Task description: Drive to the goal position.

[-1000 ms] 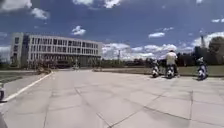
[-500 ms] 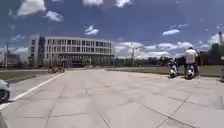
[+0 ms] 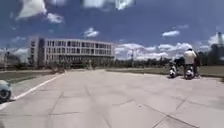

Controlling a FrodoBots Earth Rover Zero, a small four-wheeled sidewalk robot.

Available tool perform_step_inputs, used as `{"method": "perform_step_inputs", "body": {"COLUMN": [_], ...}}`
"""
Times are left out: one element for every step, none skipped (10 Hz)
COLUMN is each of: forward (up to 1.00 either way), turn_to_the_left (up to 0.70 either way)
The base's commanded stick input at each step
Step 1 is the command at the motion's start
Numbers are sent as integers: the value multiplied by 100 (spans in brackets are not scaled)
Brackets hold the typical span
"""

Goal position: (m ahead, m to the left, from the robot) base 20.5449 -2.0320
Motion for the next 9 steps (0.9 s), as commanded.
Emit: {"method": "perform_step_inputs", "body": {"forward": [70,70,70,70,70,70,70,70,70], "turn_to_the_left": [0,0,0,0,0,0,0,0,19]}}
